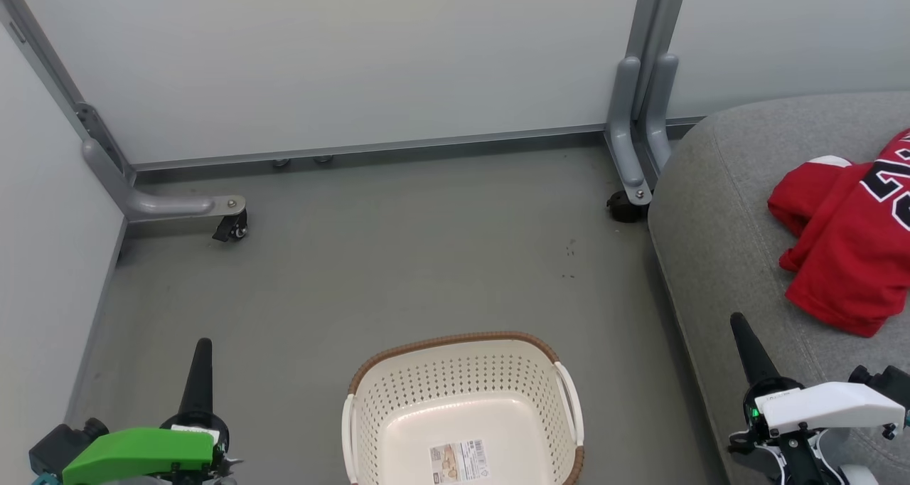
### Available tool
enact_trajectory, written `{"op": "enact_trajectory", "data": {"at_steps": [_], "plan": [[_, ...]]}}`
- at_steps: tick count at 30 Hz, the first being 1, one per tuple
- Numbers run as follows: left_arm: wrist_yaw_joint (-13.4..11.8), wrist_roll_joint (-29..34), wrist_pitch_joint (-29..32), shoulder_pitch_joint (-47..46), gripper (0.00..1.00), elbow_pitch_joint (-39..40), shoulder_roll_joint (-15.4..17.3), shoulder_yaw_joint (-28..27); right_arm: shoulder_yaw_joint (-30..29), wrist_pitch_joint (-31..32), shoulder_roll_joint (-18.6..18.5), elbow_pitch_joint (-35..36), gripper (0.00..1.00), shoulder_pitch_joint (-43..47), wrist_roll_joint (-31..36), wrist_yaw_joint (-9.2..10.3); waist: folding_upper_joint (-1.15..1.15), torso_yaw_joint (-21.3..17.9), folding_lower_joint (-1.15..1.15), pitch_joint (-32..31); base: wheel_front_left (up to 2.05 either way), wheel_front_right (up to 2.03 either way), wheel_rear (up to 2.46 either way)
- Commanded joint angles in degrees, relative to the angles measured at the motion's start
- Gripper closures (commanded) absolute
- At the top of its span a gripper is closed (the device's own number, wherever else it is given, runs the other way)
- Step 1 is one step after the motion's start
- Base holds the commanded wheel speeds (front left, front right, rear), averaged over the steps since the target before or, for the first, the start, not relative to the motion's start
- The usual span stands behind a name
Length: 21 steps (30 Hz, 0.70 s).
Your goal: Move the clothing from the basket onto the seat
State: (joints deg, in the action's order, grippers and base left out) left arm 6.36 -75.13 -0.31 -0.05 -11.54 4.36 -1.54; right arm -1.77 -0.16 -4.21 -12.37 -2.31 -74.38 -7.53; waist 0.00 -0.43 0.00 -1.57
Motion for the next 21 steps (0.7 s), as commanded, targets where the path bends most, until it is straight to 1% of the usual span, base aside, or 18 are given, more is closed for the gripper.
{"op": "enact_trajectory", "data": {"at_steps": [1,21], "plan": [[0.31,-1.42,0.38,-1.76,1.00,0.06,0.37,-0.33,-0.39,0.43,-0.25,0.09,1.00,-1.16,-1.44,0.04,0.00,0.02,0.00,0.06,0.00,0.00,0.00],[0.83,-10.45,2.94,-4.19,1.00,-1.20,0.20,-1.76,-1.86,3.09,-0.06,-0.80,1.00,-2.65,-10.69,0.05,0.00,0.21,0.00,0.84,0.00,0.00,0.00]]}}
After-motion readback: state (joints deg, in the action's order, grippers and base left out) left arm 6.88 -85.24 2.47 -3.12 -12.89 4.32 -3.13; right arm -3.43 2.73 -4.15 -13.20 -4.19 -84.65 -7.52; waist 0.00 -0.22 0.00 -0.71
